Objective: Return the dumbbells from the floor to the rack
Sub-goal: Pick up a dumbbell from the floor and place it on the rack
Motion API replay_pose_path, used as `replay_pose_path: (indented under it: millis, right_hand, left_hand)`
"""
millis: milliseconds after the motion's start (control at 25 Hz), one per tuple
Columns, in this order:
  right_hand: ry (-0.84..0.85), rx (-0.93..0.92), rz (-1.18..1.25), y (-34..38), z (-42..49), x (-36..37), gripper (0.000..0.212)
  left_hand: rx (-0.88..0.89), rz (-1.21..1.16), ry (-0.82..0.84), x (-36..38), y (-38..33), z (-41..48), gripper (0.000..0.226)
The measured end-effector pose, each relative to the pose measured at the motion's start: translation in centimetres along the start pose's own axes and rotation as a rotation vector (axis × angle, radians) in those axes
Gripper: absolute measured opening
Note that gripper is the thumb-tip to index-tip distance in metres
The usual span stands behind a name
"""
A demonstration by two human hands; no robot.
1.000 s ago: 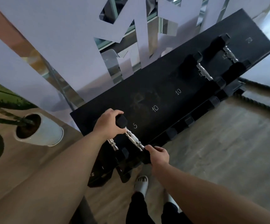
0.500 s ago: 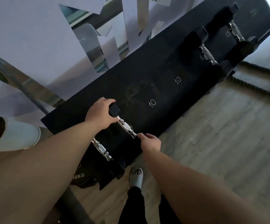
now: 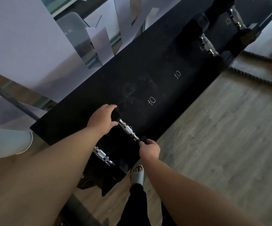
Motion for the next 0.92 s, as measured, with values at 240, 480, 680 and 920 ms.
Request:
replay_pose_path:
  millis: [240,480,680,920]
  right_hand:
    - [-0.017,-0.042,-0.137,-0.1,-1.8,-1.5,0.048]
    - [0.183,0.020,-0.101,-3.4,-5.7,0.7,0.055]
    - [0.256,0.097,-0.162,-4.3,-8.0,3.0,0.093]
    - [0.259,0.135,-0.091,-5.0,-9.1,5.4,0.106]
  left_hand:
    - [-0.042,-0.021,0.024,-3.0,3.5,-0.9,0.059]
    - [-0.191,-0.063,0.142,-4.1,9.9,-3.4,0.063]
    - [-0.191,-0.086,0.196,-2.1,10.9,-4.7,0.094]
    - [-0.162,0.025,0.168,-0.1,11.5,-4.6,0.109]
Point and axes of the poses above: each hand's wrist, its own z-axis towards the middle knuckle, its own x-axis out of the palm, y = z × x, the point moved 2 cm from there along z, towards the middle knuckle, and after that the axes turned 12 degrees about -x, right-handed, at the moved point
